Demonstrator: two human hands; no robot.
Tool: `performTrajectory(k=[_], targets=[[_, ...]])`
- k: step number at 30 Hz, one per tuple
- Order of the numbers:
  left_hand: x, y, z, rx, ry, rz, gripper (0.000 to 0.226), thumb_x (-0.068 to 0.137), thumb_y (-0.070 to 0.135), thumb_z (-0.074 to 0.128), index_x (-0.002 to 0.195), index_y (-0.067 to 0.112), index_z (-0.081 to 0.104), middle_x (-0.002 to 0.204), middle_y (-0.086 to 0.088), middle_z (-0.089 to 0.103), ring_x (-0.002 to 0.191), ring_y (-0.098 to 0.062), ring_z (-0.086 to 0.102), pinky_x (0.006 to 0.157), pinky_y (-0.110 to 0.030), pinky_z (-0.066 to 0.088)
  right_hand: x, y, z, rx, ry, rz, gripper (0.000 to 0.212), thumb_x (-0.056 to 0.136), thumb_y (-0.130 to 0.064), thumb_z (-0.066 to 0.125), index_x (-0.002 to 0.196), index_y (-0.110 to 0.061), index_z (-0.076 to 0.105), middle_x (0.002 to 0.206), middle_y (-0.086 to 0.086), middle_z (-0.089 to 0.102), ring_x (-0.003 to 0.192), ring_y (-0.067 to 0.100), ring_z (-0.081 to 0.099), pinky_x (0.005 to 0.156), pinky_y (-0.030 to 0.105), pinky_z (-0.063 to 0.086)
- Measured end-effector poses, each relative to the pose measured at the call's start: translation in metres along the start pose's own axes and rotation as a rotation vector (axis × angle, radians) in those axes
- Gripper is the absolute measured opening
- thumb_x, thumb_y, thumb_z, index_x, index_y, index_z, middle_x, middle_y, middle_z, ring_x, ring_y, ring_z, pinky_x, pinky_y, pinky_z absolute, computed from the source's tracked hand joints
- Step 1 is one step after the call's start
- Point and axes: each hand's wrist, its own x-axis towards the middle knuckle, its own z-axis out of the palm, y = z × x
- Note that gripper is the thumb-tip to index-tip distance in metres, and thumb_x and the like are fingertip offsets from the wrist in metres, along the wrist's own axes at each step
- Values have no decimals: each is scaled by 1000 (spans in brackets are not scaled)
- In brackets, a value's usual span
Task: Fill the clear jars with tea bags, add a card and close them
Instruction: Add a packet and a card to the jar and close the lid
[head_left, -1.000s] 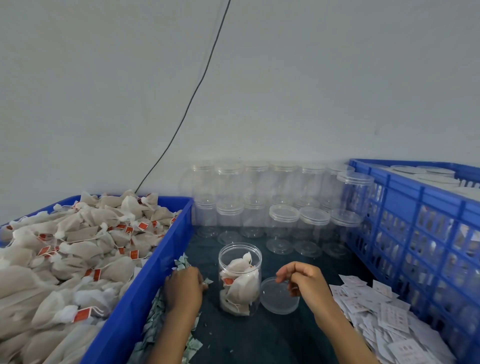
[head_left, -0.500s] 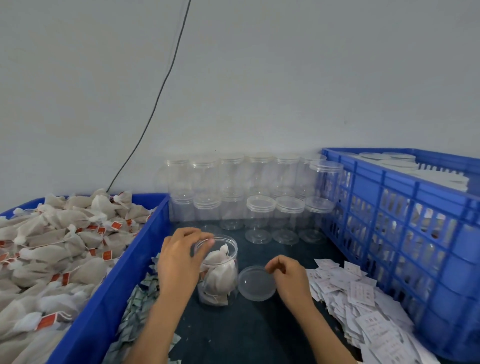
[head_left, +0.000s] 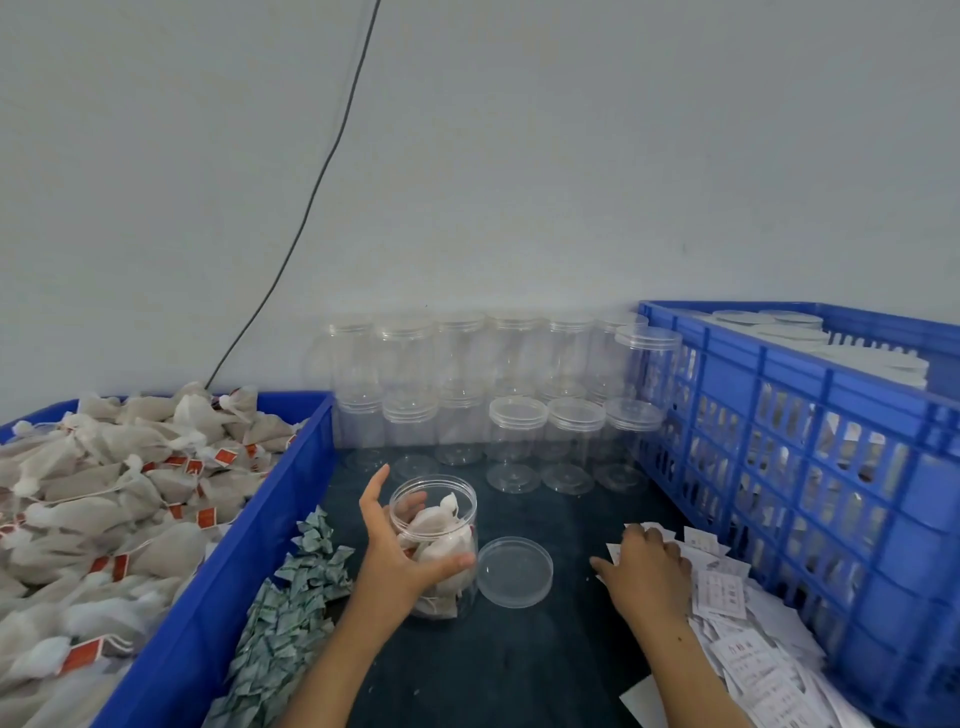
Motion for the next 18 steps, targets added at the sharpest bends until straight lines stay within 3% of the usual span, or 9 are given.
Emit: performTrajectory(k=[2, 4, 7, 10, 13, 18], targets=[[-1, -4, 1, -3, 3, 3, 122, 51, 14, 89, 143, 33, 12, 124, 4, 53, 104, 10, 58, 82, -9, 48, 0, 2, -1, 0, 45, -19, 32, 98, -37, 47, 122, -17, 55, 129, 5, 52, 115, 23, 51, 92, 31, 39], [-2, -7, 2, -5, 11, 16, 116, 56, 10, 90, 141, 35, 16, 125, 5, 53, 103, 9, 59, 81, -10, 49, 0, 4, -1, -2, 77, -20, 24, 97, -25, 44, 112, -17, 61, 122, 4, 56, 107, 22, 55, 86, 29, 41], [-3, -11, 4, -1, 19, 46, 105, 57, 4, 89, 133, 36, 24, 125, 6, 51, 102, 11, 58, 80, -9, 49, 2, 4, -2, 11, 89, -8, 25, 98, -28, 45, 116, -19, 61, 122, 3, 55, 108, 20, 55, 87, 28, 41], [-2, -15, 4, 2, 23, 66, 94, 58, -3, 88, 125, 33, 31, 124, 2, 52, 99, 11, 59, 77, -8, 48, 4, 4, 1, 24, 32, 14, 47, 96, -50, 47, 130, -18, 49, 137, 8, 44, 122, 26, 45, 97, 33, 38], [-2, -16, 4, -3, 24, 76, 90, 58, 3, 90, 124, 32, 35, 125, 2, 53, 103, 6, 59, 79, -11, 49, 5, 5, 2, 19, 17, 50, 60, 94, -55, 48, 136, -14, 42, 140, 11, 40, 124, 28, 43, 99, 34, 38], [-3, -16, 4, -23, 27, 76, 92, 50, 23, 89, 125, 30, 36, 125, 3, 54, 103, 4, 60, 79, -13, 50, 8, 6, 0, 29, 14, 43, 49, 97, -50, 45, 131, -14, 48, 141, 10, 41, 122, 26, 46, 97, 32, 40]])
